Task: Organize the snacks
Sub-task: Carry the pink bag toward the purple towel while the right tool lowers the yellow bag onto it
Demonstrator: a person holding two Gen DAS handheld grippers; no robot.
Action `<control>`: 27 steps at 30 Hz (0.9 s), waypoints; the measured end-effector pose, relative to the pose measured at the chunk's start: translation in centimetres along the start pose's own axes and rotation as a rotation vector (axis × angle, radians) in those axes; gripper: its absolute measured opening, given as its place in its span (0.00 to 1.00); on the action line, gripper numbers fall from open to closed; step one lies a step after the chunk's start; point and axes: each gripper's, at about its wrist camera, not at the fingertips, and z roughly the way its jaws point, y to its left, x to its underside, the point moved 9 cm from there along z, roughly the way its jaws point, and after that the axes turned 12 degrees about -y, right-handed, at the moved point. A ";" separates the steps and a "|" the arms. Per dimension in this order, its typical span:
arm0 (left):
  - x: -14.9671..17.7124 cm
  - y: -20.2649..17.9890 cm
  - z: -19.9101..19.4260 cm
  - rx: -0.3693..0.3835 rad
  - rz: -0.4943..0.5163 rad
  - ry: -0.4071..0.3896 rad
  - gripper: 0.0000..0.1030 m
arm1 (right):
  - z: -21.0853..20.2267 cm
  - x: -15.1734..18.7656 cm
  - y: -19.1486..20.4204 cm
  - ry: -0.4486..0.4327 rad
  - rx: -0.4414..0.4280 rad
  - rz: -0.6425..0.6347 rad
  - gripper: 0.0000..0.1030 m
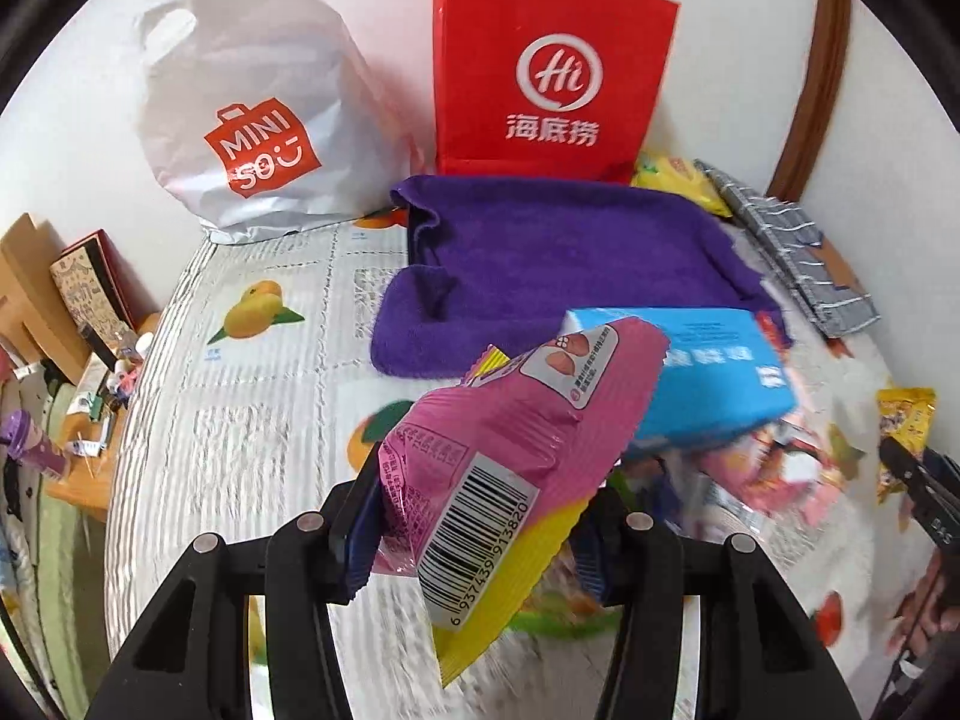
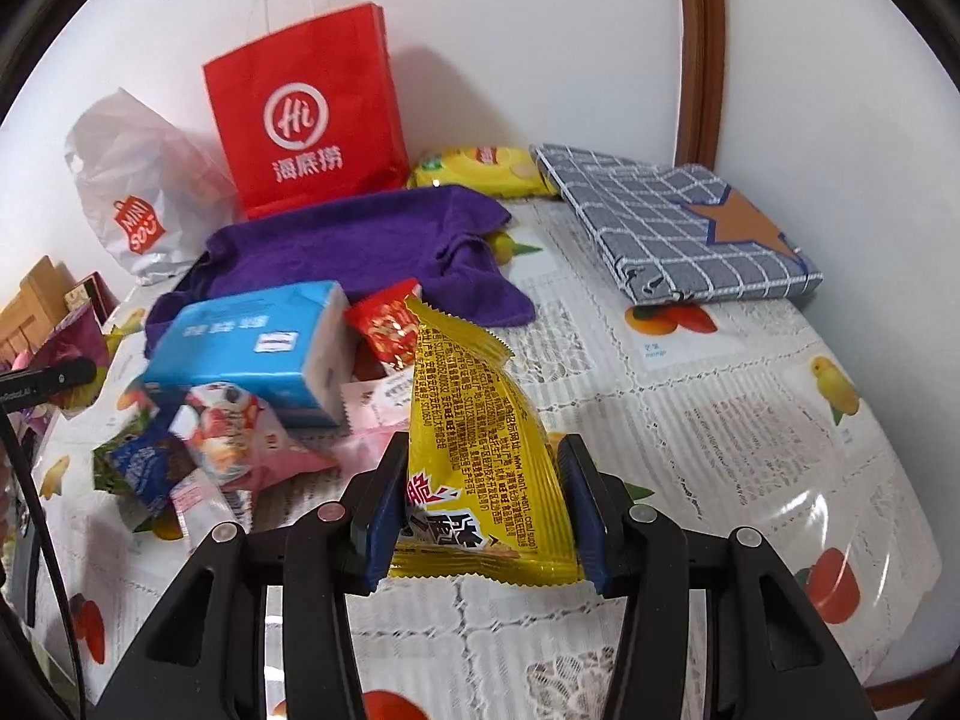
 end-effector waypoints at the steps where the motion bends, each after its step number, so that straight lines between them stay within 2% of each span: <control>1: 0.1 -0.4 -0.4 0.009 -0.003 -0.004 0.49 | -0.3 -0.1 0.2 -0.008 0.001 0.000 0.47; 6: 1.0 -2.2 -2.6 0.064 -0.018 -0.014 0.49 | -2.6 -1.1 1.6 -0.043 -0.031 -0.014 0.47; 9: 1.0 -3.6 -3.7 0.099 -0.019 -0.022 0.49 | -3.8 -2.0 2.5 -0.072 -0.021 -0.044 0.47; 13: 0.4 -5.3 -4.6 0.134 -0.017 -0.037 0.49 | -4.6 -3.3 4.2 -0.066 -0.077 -0.039 0.47; 22: -2.5 -7.4 -4.4 0.174 -0.019 -0.062 0.49 | -3.9 -6.6 7.2 -0.090 -0.156 -0.073 0.47; 27: -5.1 -7.8 -3.4 0.182 -0.037 -0.074 0.49 | -2.4 -9.4 9.7 -0.109 -0.200 -0.113 0.47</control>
